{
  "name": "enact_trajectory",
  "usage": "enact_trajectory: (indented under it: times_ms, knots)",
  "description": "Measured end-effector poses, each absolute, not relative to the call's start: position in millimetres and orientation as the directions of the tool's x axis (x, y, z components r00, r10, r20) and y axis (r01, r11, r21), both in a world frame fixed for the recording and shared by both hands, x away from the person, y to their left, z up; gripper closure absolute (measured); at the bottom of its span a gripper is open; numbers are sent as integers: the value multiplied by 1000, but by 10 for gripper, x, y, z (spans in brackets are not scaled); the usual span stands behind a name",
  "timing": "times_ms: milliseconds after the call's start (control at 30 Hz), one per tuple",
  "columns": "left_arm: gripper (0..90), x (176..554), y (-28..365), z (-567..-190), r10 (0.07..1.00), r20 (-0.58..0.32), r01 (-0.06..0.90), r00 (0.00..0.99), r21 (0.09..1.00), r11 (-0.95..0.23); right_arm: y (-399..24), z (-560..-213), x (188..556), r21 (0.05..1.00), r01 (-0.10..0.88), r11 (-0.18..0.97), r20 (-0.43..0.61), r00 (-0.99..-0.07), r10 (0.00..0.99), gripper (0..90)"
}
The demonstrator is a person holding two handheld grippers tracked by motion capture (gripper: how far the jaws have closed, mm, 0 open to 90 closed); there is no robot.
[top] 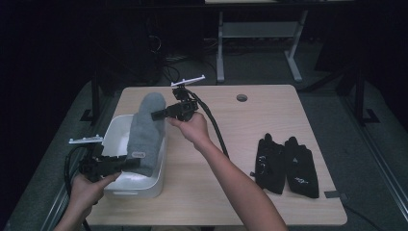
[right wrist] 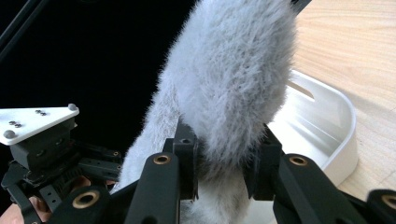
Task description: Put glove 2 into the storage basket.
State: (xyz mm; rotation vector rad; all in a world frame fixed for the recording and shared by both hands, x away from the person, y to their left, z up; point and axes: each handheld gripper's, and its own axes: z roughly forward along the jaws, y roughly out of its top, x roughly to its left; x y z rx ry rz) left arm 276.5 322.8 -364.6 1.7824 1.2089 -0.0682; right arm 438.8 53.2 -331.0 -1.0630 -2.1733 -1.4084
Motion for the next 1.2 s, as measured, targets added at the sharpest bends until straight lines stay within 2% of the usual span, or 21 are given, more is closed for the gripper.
enact_trajectory:
  times_ms: [1000, 1200]
  knots:
    - [445, 2793, 3254, -3998, 723, -527, 803, 447, 592, -64, 715, -3780, 4467, 594, 753, 281, 624, -653, 429, 695]
    - [440, 2791, 3255, -4002, 744, -502, 813, 441, 575, -94, 736, -3830, 4461, 589, 752, 296, 615, -655, 439, 695]
